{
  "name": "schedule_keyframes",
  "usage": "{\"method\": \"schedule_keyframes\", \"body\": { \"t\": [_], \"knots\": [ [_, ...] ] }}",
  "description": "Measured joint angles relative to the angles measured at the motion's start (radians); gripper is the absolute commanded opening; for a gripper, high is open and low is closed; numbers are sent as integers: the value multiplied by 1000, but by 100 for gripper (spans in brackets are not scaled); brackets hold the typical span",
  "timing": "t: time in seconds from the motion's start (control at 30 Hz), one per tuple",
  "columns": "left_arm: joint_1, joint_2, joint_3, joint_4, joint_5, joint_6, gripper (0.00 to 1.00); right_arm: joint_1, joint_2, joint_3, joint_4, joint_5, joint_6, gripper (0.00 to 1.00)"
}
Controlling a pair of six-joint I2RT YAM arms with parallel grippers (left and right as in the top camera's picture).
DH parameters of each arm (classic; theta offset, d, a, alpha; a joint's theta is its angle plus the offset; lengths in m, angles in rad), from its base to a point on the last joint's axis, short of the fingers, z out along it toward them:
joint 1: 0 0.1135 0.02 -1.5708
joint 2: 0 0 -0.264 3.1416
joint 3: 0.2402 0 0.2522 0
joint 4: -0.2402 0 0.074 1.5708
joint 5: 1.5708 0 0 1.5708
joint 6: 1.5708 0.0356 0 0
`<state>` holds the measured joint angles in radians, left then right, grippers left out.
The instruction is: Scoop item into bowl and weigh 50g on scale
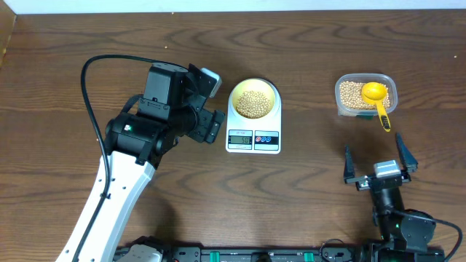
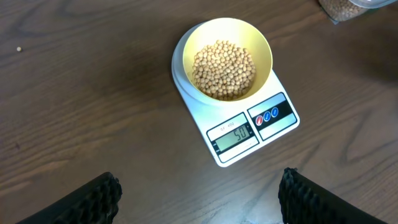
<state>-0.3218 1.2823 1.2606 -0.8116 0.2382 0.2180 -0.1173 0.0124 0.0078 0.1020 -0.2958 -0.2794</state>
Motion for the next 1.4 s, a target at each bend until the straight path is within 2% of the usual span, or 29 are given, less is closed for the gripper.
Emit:
{"method": "schedule_keyframes", "body": {
  "t": [0.37,1.4],
  "knots": [
    [0,0,0,0,0,0,83,0,-1,-1,-148,11,0,99],
    [0,0,0,0,0,0,83,27,0,-1,-154,47,4,99]
  ]
}}
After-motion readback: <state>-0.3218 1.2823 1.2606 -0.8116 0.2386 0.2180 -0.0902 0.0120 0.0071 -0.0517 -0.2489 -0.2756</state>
